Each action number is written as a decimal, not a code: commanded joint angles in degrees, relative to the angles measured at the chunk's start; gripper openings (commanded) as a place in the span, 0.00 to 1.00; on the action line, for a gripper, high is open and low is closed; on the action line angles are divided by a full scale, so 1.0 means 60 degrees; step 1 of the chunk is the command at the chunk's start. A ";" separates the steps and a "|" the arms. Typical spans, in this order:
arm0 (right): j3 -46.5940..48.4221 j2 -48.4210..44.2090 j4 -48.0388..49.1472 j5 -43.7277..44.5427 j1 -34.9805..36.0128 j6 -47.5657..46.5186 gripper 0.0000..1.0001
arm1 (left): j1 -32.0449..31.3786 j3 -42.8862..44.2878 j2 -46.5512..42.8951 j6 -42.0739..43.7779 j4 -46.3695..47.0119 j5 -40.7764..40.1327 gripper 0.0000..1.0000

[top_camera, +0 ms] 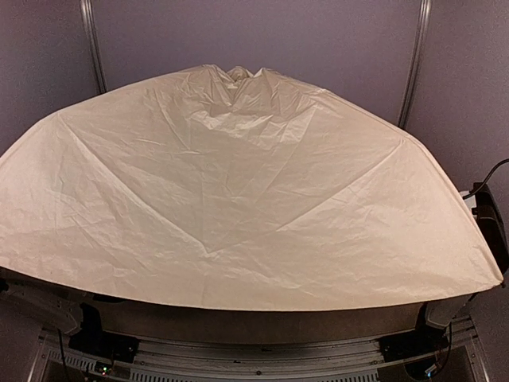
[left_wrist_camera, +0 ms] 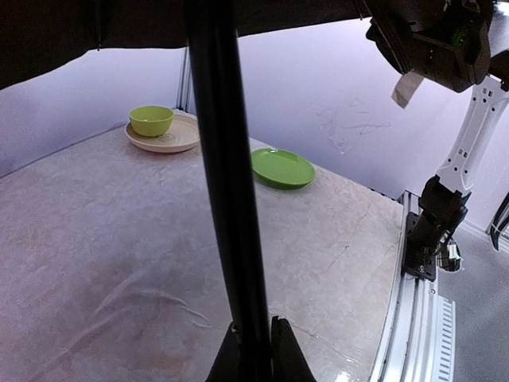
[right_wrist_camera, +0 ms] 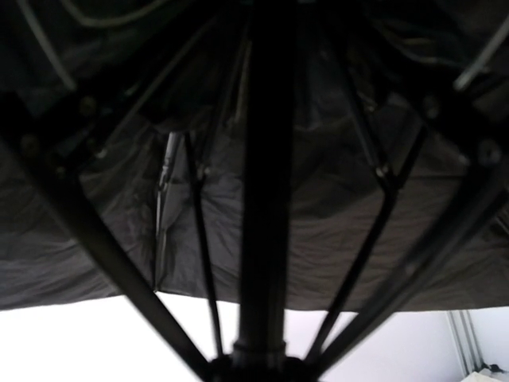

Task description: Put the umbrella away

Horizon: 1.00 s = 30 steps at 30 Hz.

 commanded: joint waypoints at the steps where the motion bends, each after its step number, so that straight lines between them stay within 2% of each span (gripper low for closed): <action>1: -0.0833 0.1068 -0.4121 -0.0126 0.0269 -0.0397 0.00 | -0.0234 0.1128 -0.1253 0.2238 0.4361 0.0104 0.00; 8: -0.0689 0.1684 -0.4198 -0.0190 0.0454 -0.0252 0.00 | -0.0234 0.1125 -0.0856 0.2361 0.5033 0.0180 0.00; 15: -0.0880 0.1648 -0.4026 -0.0064 0.0454 0.0081 0.00 | -0.0189 0.0726 -0.1151 0.2475 0.4773 -0.0211 0.00; 22: -0.1082 0.2225 -0.3760 -0.0215 0.0508 0.0701 0.00 | 0.0114 0.1143 -0.1277 0.2710 0.4437 -0.0215 0.00; 30: -0.0732 0.2116 -0.3940 0.0084 0.0488 0.0464 0.00 | 0.0130 0.0665 -0.0901 0.2101 0.4763 -0.0180 0.00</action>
